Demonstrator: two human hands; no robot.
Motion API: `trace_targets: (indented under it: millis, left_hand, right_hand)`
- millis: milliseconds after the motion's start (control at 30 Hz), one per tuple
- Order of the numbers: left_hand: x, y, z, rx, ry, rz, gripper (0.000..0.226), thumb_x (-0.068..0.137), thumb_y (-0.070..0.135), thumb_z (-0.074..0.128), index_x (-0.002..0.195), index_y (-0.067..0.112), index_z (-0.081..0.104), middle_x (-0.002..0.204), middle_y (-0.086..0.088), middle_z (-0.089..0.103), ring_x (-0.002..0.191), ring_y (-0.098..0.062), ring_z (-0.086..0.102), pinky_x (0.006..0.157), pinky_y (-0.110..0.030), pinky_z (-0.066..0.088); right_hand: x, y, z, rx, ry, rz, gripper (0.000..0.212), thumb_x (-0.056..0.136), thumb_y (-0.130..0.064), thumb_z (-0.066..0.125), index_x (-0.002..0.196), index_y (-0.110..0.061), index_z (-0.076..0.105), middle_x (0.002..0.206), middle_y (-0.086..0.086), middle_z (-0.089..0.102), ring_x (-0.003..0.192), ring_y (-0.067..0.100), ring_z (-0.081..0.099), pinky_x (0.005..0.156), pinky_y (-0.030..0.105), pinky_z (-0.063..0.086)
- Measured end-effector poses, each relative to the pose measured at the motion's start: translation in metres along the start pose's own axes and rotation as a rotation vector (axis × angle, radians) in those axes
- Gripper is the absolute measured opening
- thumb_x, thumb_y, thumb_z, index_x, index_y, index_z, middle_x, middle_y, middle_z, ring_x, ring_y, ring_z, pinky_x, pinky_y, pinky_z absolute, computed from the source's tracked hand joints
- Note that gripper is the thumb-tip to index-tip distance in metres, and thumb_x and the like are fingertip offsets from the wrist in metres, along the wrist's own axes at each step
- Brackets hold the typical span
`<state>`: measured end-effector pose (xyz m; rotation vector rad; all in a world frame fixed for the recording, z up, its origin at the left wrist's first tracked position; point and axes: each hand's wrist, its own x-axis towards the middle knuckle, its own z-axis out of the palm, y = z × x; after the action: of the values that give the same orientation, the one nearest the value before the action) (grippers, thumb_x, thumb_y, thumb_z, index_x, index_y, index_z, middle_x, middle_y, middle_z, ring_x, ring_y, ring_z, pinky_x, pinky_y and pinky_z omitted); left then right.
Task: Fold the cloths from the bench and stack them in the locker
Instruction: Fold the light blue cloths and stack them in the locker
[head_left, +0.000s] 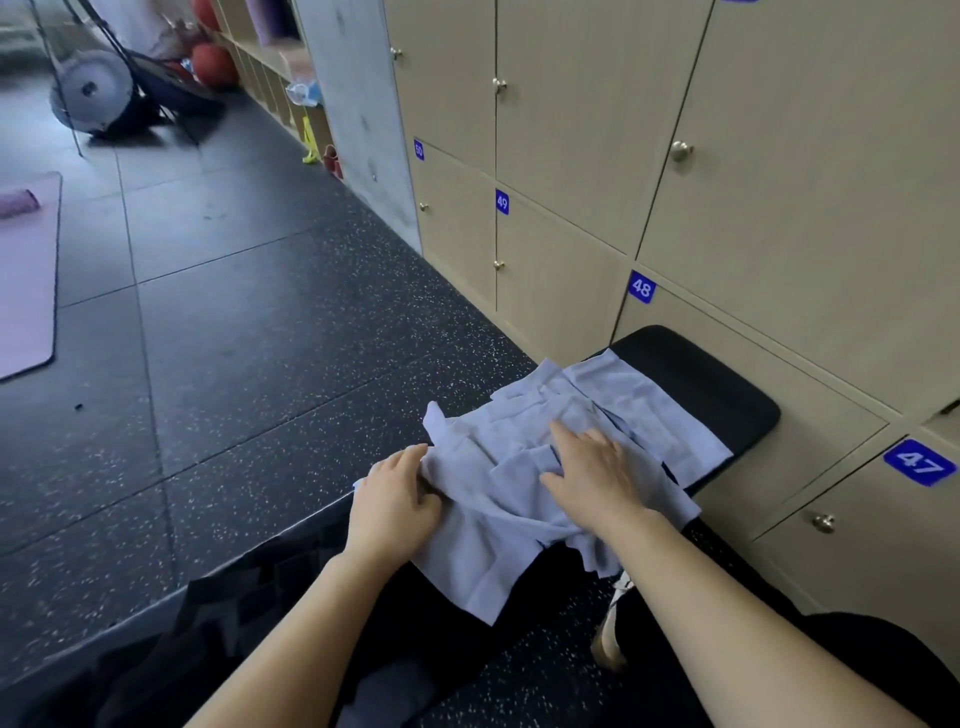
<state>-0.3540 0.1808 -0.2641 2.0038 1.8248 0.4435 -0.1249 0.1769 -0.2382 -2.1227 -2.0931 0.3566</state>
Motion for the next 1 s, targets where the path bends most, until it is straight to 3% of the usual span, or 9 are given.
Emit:
trace_targets:
  millis: [33, 133, 267, 400, 467, 567, 667, 833, 1000]
  left_hand:
    - [0.002, 0.001, -0.001, 0.027, -0.038, -0.033, 0.062, 0.066, 0.03, 0.036, 0.124, 0.028, 0.057, 0.116, 0.004, 0.066, 0.112, -0.027, 0.057, 0.089, -0.037, 0.041]
    - [0.0, 0.006, -0.001, 0.06, -0.07, -0.036, 0.06, 0.065, 0.031, 0.035, 0.121, 0.031, 0.057, 0.106, 0.004, 0.066, 0.107, -0.027, 0.058, 0.088, -0.037, 0.04]
    - [0.001, 0.011, -0.004, -0.06, -0.012, -0.101, 0.047, 0.082, 0.04, 0.04, 0.12, 0.026, 0.062, 0.114, 0.003, 0.065, 0.112, -0.022, 0.057, 0.099, -0.04, 0.039]
    - [0.005, 0.025, -0.006, -0.271, 0.101, -0.118, 0.007, 0.089, 0.025, 0.061, 0.084, 0.027, 0.065, 0.077, 0.011, 0.066, 0.08, -0.015, 0.063, 0.075, -0.023, 0.047]
    - [0.006, 0.032, -0.008, -0.4, 0.1, -0.163, 0.024, 0.088, 0.006, 0.059, 0.076, 0.026, 0.064, 0.068, 0.011, 0.064, 0.066, -0.012, 0.059, 0.061, -0.013, 0.044]
    - [0.007, 0.043, -0.01, -0.528, 0.061, -0.23, 0.034, 0.084, -0.005, 0.047, 0.077, 0.023, 0.065, 0.077, -0.001, 0.072, 0.065, -0.017, 0.061, 0.066, -0.031, 0.053]
    - [0.002, 0.058, -0.01, -0.505, 0.075, -0.191, 0.029, 0.085, -0.004, 0.046, 0.083, 0.018, 0.065, 0.08, 0.005, 0.068, 0.064, -0.013, 0.056, 0.055, -0.016, 0.041]
    - [-0.002, 0.094, -0.017, -0.458, 0.035, -0.048, 0.023, 0.088, 0.002, 0.054, 0.098, 0.019, 0.065, 0.087, 0.012, 0.064, 0.089, -0.016, 0.06, 0.075, -0.021, 0.038]
    - [0.015, 0.137, -0.039, -0.326, -0.088, 0.203, 0.05, 0.088, 0.017, 0.067, 0.136, 0.019, 0.053, 0.131, 0.003, 0.056, 0.123, -0.016, 0.051, 0.104, -0.032, 0.04]
  right_hand:
    - [-0.001, 0.0, -0.002, -0.007, -0.017, 0.009, 0.008, 0.091, -0.029, 0.054, 0.098, -0.026, 0.054, 0.12, 0.004, 0.061, 0.12, 0.026, 0.046, 0.091, 0.033, 0.034]
    - [-0.004, 0.003, -0.001, 0.091, -0.005, 0.028, 0.04, 0.09, -0.029, 0.056, 0.061, -0.021, 0.029, 0.081, 0.003, 0.054, 0.09, 0.028, 0.05, 0.066, 0.033, 0.03]
    - [-0.008, 0.009, -0.017, 0.374, 0.095, 0.12, 0.043, 0.088, -0.025, 0.058, 0.06, -0.017, 0.027, 0.058, -0.002, 0.032, 0.065, 0.025, 0.036, 0.053, 0.035, 0.026]
    - [-0.017, 0.023, -0.039, 0.507, 0.173, 0.144, 0.044, 0.09, -0.024, 0.06, 0.061, -0.017, 0.027, 0.057, -0.003, 0.032, 0.059, 0.02, 0.031, 0.057, 0.034, 0.028]
    - [-0.024, 0.03, -0.05, 0.565, 0.217, 0.164, 0.046, 0.091, -0.022, 0.061, 0.061, -0.016, 0.026, 0.057, -0.002, 0.029, 0.057, 0.017, 0.027, 0.056, 0.033, 0.025]
    - [-0.034, 0.04, -0.07, 0.678, 0.291, 0.166, 0.041, 0.092, -0.018, 0.061, 0.063, -0.012, 0.032, 0.06, 0.003, 0.032, 0.058, 0.014, 0.028, 0.053, 0.031, 0.023]
    - [-0.041, 0.052, -0.087, 0.795, 0.343, 0.145, 0.029, 0.092, -0.019, 0.06, 0.074, 0.002, 0.05, 0.071, 0.022, 0.053, 0.065, 0.017, 0.042, 0.057, 0.03, 0.033]
    - [-0.043, 0.065, -0.115, 0.848, 0.359, 0.057, 0.048, 0.079, -0.039, 0.057, 0.086, 0.009, 0.054, 0.074, 0.023, 0.056, 0.069, 0.013, 0.042, 0.064, 0.032, 0.037]
    - [-0.046, 0.066, -0.155, 0.85, 0.242, -0.09, 0.03, 0.082, -0.019, 0.064, 0.088, 0.01, 0.058, 0.074, 0.019, 0.055, 0.073, 0.014, 0.045, 0.068, 0.031, 0.039]
